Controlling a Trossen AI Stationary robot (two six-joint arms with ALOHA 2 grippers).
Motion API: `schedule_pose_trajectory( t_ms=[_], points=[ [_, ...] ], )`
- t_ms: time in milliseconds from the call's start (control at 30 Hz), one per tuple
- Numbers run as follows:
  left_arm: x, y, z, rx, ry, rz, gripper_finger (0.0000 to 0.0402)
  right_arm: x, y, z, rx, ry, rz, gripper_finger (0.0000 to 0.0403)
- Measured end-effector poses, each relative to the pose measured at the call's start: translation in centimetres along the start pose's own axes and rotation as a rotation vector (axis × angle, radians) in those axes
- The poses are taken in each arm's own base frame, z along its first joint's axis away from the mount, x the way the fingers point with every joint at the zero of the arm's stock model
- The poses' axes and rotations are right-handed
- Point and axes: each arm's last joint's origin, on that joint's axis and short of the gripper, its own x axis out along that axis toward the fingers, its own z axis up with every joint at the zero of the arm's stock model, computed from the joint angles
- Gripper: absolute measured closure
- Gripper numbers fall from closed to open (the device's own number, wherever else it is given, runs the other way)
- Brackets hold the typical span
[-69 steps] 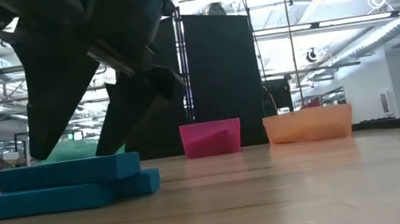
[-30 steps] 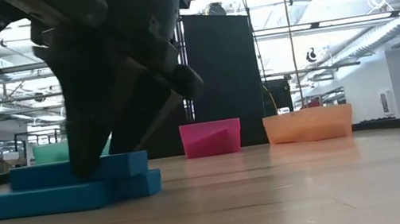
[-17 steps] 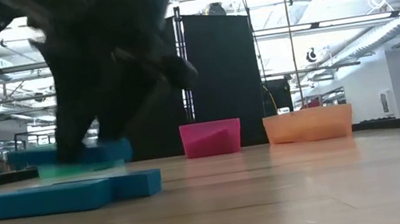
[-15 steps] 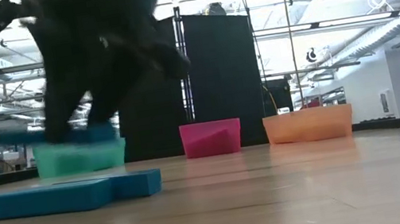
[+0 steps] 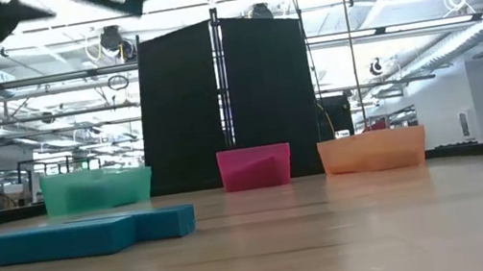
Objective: Sort blocks
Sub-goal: Put the blue block into the blue bin
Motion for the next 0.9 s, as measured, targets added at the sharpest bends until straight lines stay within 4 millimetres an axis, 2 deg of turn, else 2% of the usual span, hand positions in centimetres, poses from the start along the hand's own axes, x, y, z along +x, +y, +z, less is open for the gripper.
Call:
schedule_pose_trajectory(
  t_ms=[200, 333, 467, 733, 900],
  points=[
    [-0.4, -1.6, 2.4, 0.007, -0.229, -0.215, 0.0104, -4.3, -2.8, 5.6, 0.048, -0.284, -0.057, 0.0298],
    [-0.6, -2.3, 3.5, 0.023, -0.334, -0.294, 0.0104, -5.3, -3.9, 7.7, 0.051, -0.395, -0.058, 0.0298],
    [0.1, -2.6, 4.1, 0.044, -0.367, -0.299, 0.0104, -4.9, -4.6, 8.6, 0.044, -0.434, -0.067, 0.0298],
    [3.6, -2.8, 4.4, 0.046, -0.281, -0.246, 0.0104, -4.3, -5.7, 9.3, 0.062, -0.448, -0.094, 0.0298],
    [5.3, -3.2, 5.2, 0.043, -0.321, -0.256, 0.0104, -4.3, -5.8, 9.4, 0.060, -0.453, -0.098, 0.0298]
  ],
)
